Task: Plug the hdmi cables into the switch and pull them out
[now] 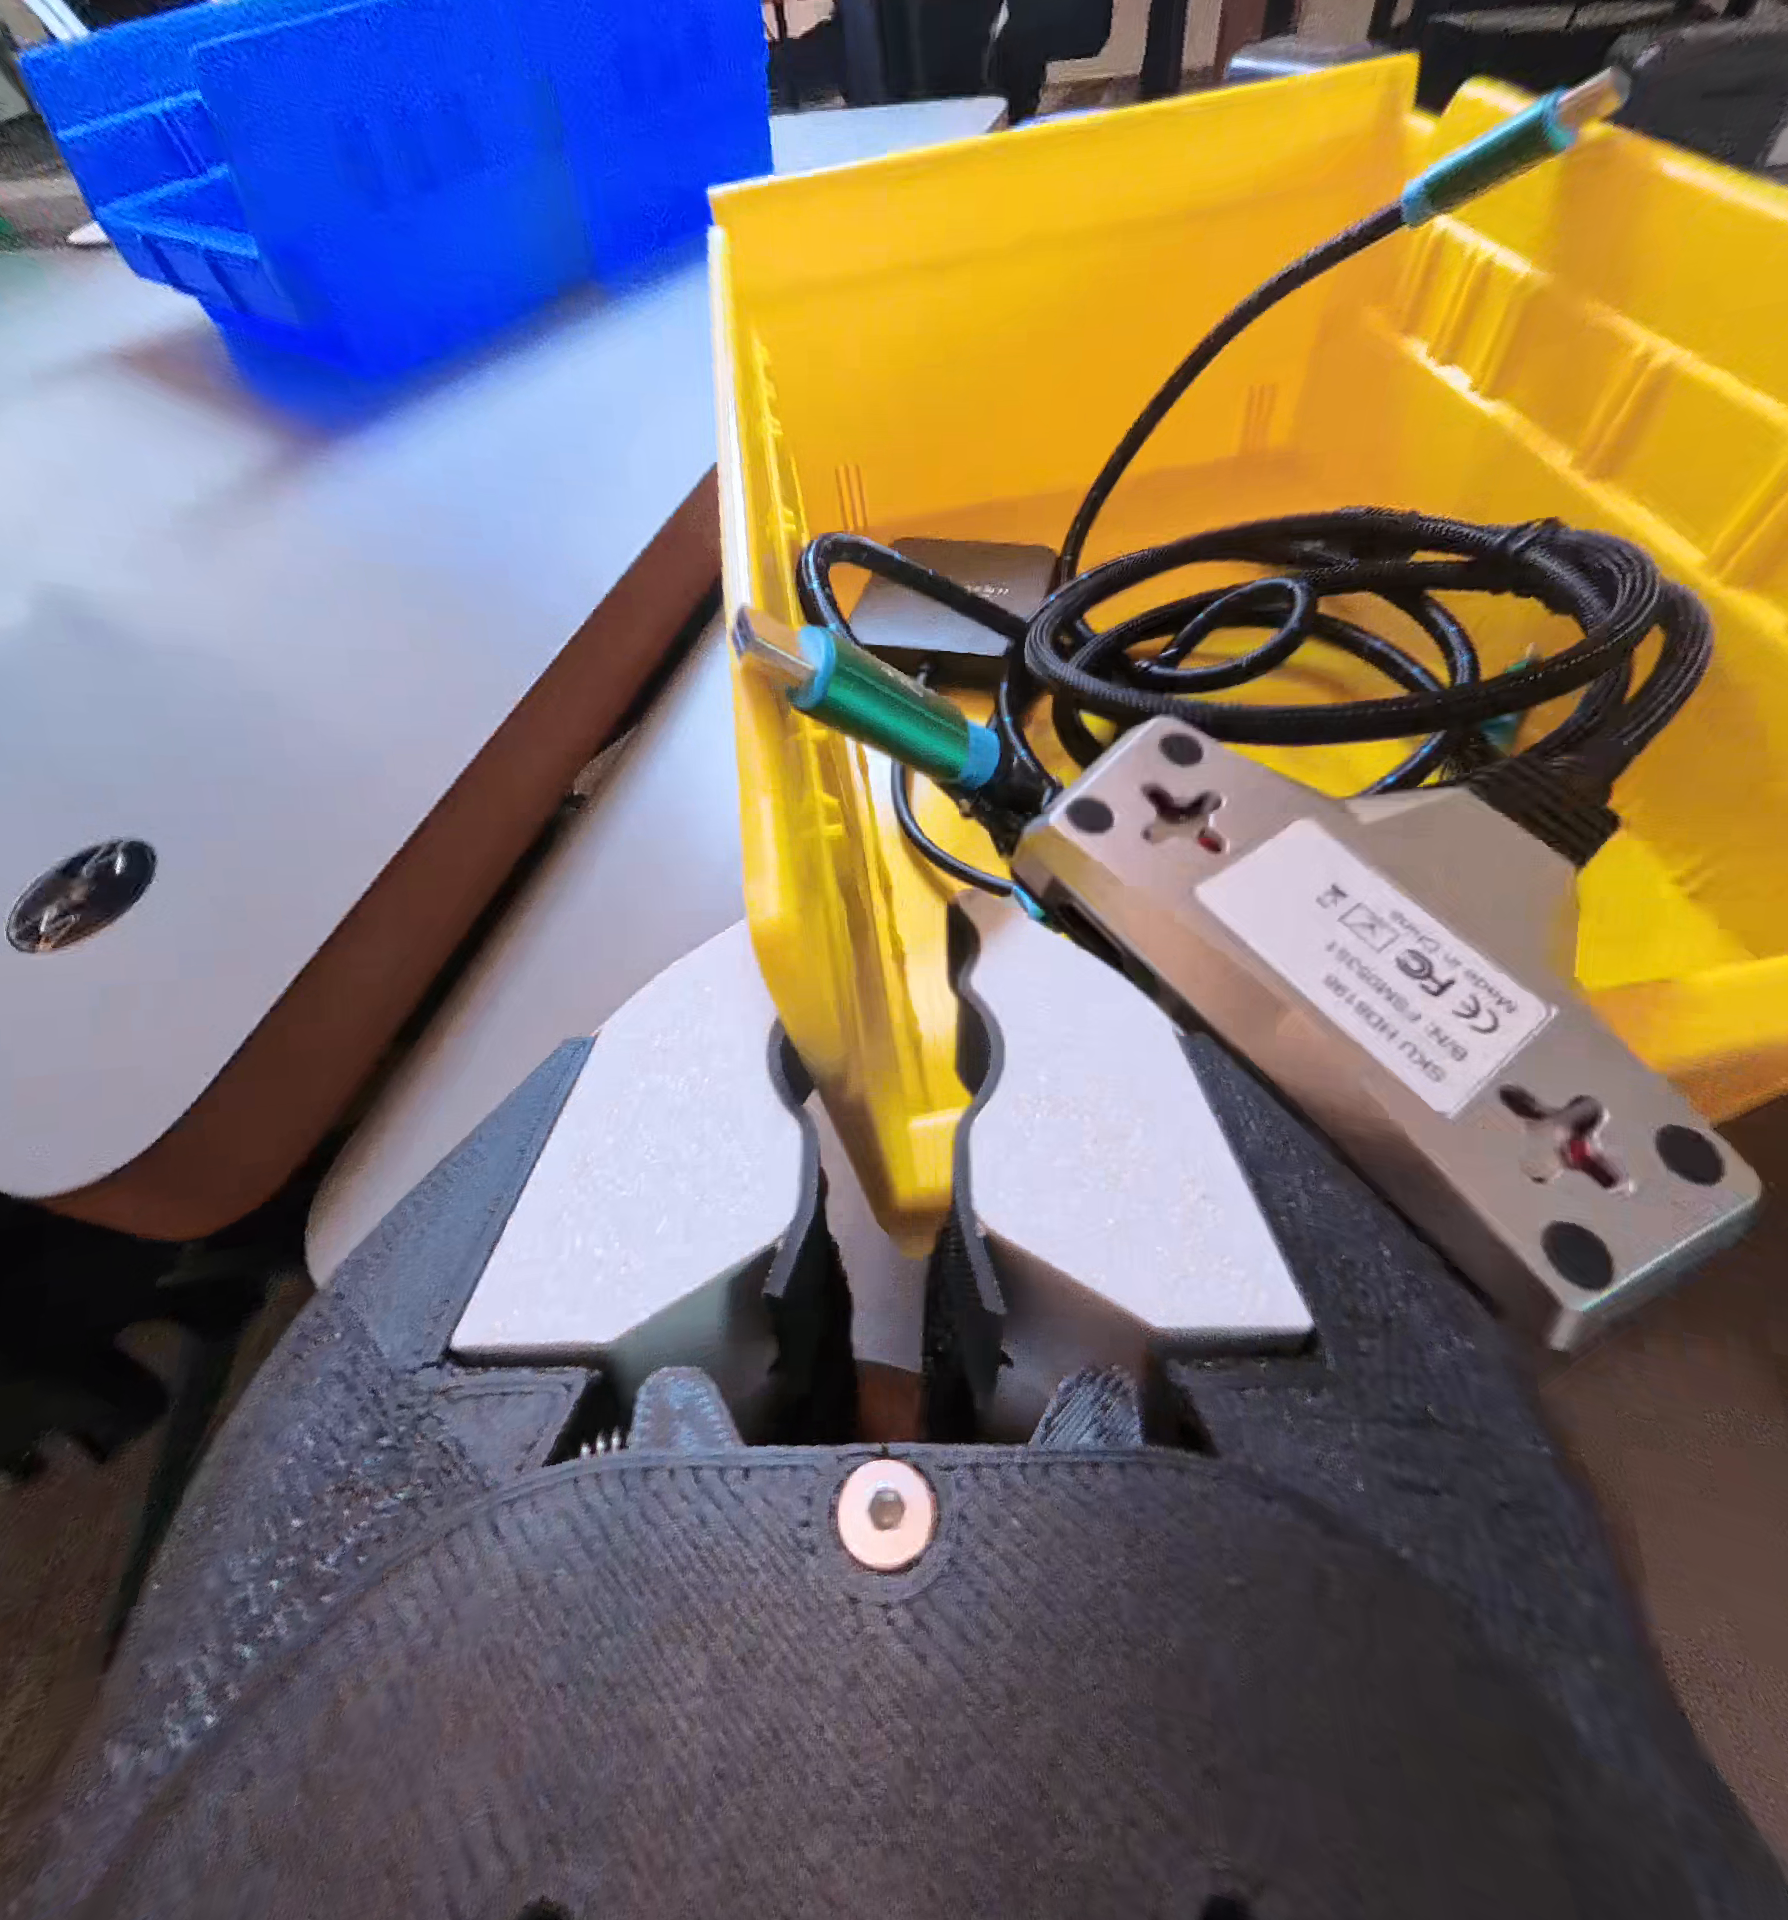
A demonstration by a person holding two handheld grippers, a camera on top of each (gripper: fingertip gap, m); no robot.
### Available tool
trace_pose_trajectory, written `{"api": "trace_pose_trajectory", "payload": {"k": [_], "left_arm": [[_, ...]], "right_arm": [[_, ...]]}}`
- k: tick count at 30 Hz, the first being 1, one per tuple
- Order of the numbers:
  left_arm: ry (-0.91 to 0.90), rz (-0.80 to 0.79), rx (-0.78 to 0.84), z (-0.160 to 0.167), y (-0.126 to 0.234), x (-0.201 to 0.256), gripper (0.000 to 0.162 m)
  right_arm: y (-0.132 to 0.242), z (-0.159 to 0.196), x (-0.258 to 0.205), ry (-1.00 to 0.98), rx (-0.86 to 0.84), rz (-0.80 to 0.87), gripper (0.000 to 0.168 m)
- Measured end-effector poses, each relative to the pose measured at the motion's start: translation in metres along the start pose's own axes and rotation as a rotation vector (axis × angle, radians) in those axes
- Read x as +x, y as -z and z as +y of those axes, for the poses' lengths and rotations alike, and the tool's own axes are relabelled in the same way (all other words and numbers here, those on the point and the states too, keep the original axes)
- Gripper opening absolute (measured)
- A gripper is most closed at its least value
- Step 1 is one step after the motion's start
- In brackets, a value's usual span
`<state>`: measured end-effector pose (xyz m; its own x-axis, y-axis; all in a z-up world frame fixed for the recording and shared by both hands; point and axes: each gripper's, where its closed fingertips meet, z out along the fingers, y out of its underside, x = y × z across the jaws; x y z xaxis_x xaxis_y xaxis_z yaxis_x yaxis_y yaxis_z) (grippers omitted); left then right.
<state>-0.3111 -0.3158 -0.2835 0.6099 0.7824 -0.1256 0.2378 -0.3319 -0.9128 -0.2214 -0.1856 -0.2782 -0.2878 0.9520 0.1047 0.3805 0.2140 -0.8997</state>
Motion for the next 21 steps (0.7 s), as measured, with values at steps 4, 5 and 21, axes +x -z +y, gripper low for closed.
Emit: {"api": "trace_pose_trajectory", "payload": {"k": [4, 5, 21], "left_arm": [[-0.081, -0.064, 0.052, -0.012, 0.008, -0.009, 0.025], [-0.085, -0.102, 0.066, -0.016, 0.017, -0.017, 0.026], [-0.097, 0.195, 0.55, -0.127, 0.117, 0.086, 0.03]], "right_arm": [[0.047, -0.007, -0.006, 0.177, 0.014, 0.006, 0.085], [0.065, -0.011, 0.0, 0.255, 0.038, 0.063, 0.081], [0.242, 0.117, 0.196, 0.163, -0.431, 0.843, 0.072]]}}
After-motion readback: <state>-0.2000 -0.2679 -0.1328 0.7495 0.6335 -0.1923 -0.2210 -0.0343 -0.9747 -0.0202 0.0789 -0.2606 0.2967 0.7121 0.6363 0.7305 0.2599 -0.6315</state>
